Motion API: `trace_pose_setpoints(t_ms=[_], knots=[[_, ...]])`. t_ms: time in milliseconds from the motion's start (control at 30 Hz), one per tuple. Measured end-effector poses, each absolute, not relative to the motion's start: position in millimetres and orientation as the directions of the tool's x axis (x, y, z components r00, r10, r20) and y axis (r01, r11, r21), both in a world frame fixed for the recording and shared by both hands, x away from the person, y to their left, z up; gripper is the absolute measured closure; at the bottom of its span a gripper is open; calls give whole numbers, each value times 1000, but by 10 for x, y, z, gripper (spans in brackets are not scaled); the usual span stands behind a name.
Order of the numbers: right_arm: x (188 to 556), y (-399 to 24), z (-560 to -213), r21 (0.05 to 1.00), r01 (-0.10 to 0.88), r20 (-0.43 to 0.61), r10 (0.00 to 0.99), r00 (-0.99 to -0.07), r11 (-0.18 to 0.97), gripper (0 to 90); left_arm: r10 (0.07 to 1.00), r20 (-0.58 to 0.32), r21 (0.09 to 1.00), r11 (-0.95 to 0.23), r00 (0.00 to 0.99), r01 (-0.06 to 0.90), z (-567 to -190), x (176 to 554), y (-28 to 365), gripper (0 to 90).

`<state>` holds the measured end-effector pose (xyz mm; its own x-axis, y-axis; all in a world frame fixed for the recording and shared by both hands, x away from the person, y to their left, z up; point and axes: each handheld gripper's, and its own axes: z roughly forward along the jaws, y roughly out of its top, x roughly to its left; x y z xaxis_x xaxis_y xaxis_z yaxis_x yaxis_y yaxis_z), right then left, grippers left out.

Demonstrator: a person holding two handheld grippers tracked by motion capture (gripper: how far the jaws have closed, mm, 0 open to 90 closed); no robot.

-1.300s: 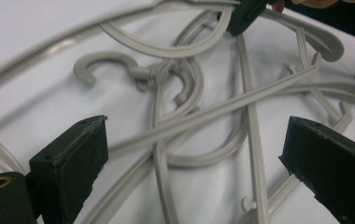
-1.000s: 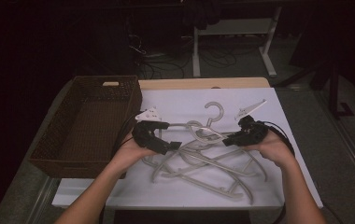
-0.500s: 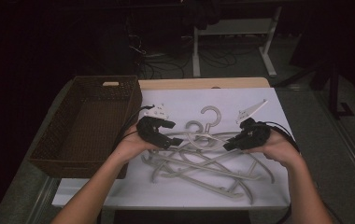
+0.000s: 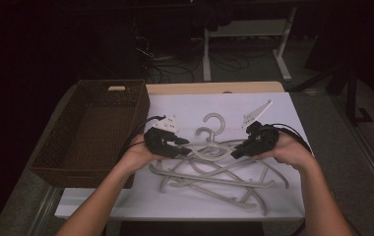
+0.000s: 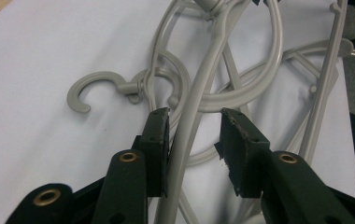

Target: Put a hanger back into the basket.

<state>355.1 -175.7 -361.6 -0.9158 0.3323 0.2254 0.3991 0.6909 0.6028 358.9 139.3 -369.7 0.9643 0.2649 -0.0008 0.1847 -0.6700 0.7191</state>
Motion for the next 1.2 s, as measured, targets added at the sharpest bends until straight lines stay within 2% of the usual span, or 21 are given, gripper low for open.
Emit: trace_pose_setpoints(t_ms=[133,300,533,733,800,1200], knots=[[3548,-1771,-3602,614,397,239,320,-917,682,808,270,10,703,-686,963,185,-3723,3584,1378,638],[3542,-1742,-3598,615,388,242,304,-922,687,808,262,6,717,-674,965,179,-3710,3574,1364,732],[3566,-1760,-3613,618,379,244,290,-925,689,793,207,2,714,-685,978,144,-3693,3539,1372,787],[3625,-1830,-3613,630,400,228,333,-915,666,684,190,-11,733,-666,982,137,-3647,3483,1397,820],[3639,-1832,-3617,635,404,215,352,-911,659,615,198,-8,733,-666,980,141,-3638,3483,1413,821],[3623,-1926,-3508,709,415,181,422,-888,570,331,302,-19,707,-670,953,226,-3439,3463,1515,822]])
